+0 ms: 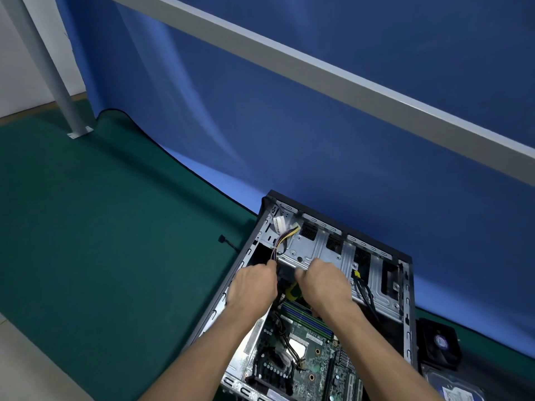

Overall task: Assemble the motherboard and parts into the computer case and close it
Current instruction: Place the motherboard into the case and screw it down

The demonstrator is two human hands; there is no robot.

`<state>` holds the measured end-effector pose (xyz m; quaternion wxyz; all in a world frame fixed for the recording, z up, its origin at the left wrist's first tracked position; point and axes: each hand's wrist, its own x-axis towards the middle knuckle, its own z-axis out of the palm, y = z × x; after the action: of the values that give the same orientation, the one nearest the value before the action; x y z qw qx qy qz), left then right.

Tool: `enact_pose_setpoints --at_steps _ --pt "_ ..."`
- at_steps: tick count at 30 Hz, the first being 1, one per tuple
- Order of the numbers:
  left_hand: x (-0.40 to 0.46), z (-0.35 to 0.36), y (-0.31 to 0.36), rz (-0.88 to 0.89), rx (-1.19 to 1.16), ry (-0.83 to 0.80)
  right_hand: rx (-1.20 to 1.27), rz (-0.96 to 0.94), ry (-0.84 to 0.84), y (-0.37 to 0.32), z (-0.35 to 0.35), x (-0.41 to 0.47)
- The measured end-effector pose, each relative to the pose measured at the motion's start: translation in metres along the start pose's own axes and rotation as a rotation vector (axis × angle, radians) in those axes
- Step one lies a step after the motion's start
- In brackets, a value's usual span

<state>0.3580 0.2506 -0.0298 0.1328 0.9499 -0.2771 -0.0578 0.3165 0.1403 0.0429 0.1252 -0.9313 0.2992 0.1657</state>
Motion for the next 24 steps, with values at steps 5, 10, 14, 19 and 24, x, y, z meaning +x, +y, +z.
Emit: enact_pose_setpoints --at_steps 5,10,14,19,24 --pt "0.002 0.0 0.0 -0.014 0.005 -0.013 0.161 -0.06 -0.176 0.008 -0.003 -0.004" --pt "0.0 -0.001 0.0 -0.023 0.004 -0.013 -0.097 -0.053 0.082 0.002 0.009 -0.01" --pt "0.001 -0.001 0.0 -0.023 -0.009 -0.013 0.15 -0.05 -0.141 0.004 0.004 -0.008" --pt "0.0 0.002 -0.001 -0.021 -0.011 -0.004 0.025 -0.047 0.105 0.007 0.016 -0.017" --pt "0.001 0.002 -0.001 -0.007 0.0 -0.013 0.062 -0.031 0.092 0.017 0.019 -0.019"
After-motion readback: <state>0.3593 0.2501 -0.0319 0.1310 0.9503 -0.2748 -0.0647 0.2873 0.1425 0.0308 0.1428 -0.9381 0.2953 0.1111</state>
